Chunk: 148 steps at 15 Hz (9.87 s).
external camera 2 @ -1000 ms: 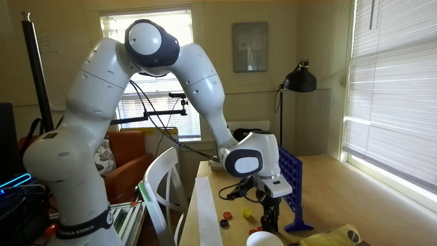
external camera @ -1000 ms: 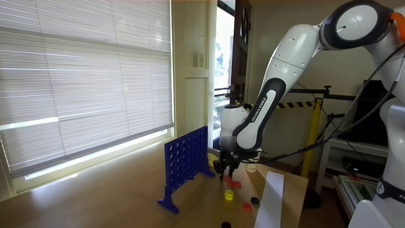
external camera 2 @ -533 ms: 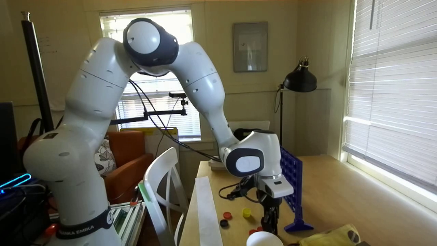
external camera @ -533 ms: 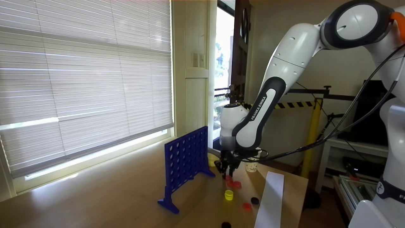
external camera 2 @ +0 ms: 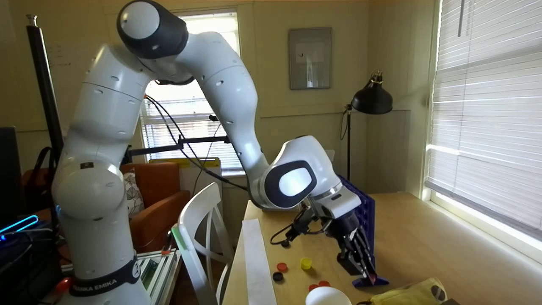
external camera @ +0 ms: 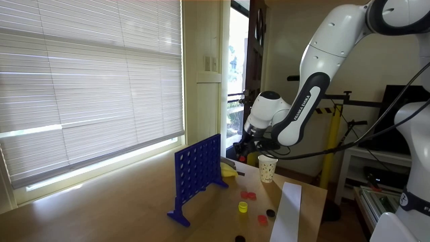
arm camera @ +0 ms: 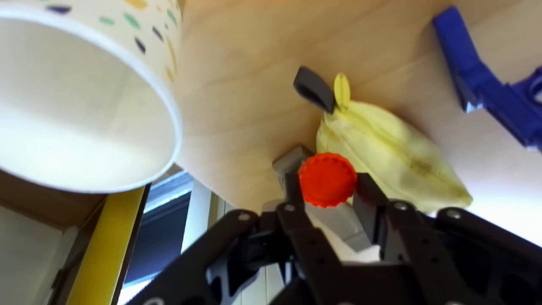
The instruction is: Put one orange chip in the blue gameboard.
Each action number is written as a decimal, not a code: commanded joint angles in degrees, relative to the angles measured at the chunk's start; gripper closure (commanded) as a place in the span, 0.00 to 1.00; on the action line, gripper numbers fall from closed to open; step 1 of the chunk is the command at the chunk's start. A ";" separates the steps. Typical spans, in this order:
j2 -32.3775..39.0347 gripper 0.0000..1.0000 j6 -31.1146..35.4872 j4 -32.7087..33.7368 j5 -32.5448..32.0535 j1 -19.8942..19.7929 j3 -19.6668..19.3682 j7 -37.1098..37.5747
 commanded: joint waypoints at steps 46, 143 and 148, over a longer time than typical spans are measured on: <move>-5.58 0.90 52.04 -10.19 46.10 22.77 -2.26 -50.02; 13.11 0.90 63.52 1.01 45.41 6.05 13.77 -53.58; 12.64 0.90 63.47 0.42 45.47 6.62 13.53 -53.65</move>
